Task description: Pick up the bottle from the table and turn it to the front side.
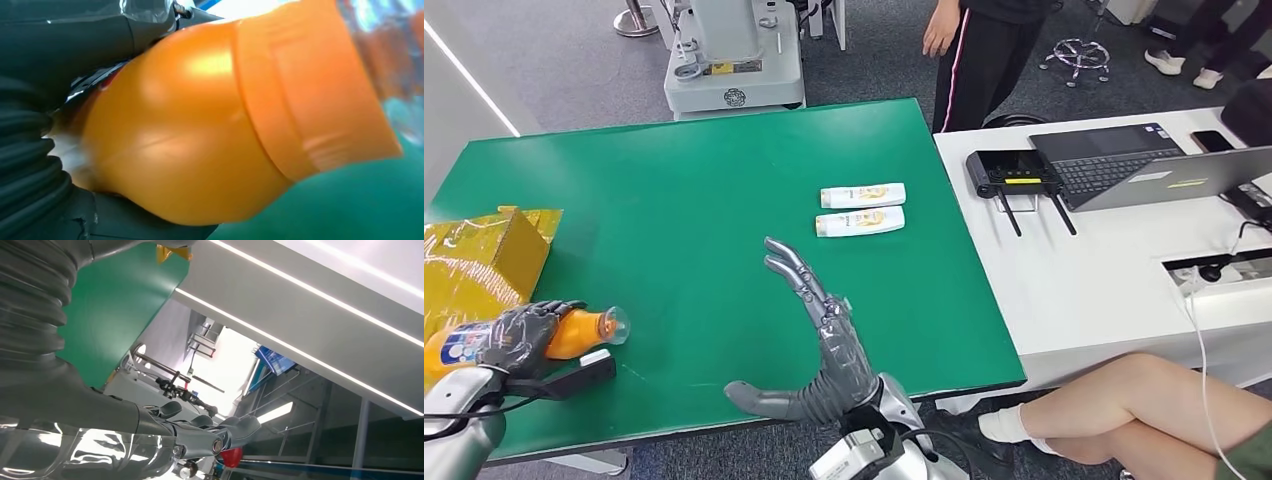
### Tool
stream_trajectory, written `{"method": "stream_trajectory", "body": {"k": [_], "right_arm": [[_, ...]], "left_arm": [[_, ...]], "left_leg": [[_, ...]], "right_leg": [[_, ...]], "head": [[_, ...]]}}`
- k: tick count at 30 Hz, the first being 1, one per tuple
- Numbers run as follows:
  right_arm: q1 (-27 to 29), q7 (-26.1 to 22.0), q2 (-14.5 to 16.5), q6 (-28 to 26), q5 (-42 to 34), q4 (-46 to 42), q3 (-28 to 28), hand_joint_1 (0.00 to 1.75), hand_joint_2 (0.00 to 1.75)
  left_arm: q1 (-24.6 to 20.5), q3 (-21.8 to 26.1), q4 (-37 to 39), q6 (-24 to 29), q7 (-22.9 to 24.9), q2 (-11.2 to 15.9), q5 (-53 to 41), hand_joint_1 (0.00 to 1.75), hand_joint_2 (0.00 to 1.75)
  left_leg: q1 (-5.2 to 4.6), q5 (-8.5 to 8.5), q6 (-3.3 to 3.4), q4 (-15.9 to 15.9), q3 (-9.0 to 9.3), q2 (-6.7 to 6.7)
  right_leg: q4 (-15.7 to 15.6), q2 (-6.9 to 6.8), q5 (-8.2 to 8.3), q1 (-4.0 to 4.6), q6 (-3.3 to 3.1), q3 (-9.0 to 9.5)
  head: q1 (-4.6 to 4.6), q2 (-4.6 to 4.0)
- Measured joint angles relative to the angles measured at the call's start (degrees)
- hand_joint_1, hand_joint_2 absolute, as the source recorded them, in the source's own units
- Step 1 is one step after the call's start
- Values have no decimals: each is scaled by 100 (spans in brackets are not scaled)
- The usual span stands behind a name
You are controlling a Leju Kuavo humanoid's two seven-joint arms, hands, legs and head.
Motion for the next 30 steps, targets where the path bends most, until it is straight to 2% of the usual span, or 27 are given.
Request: {"method": "stream_trajectory", "body": {"k": [8,16,20,30], "right_arm": [[19,-1,0,-7,3,14,1,0,175],[18,-24,0,47,-10,74,10,0,175],[18,-50,0,53,-20,93,11,0,175],[18,-126,-1,111,-119,107,9,0,175]], "left_arm": [[-468,-26,532,-468,19,-299,-240,175,175],[-794,-34,841,-714,177,-387,-316,171,175],[-804,-37,929,-705,234,-387,-311,1,175],[-838,-37,1019,-966,322,-300,-307,0,175]], "left_leg": [[0,6,-6,0,2,-17],[1,7,-9,0,2,-15],[1,7,-9,0,2,-15],[1,7,-10,-2,14,-14]], "right_leg": [[2,-21,2,0,-1,7],[4,-15,4,1,-3,6],[4,-13,3,1,-3,5],[7,-12,4,1,-4,15]], "head": [[-1,0],[0,0],[0,0],[0,0]]}}
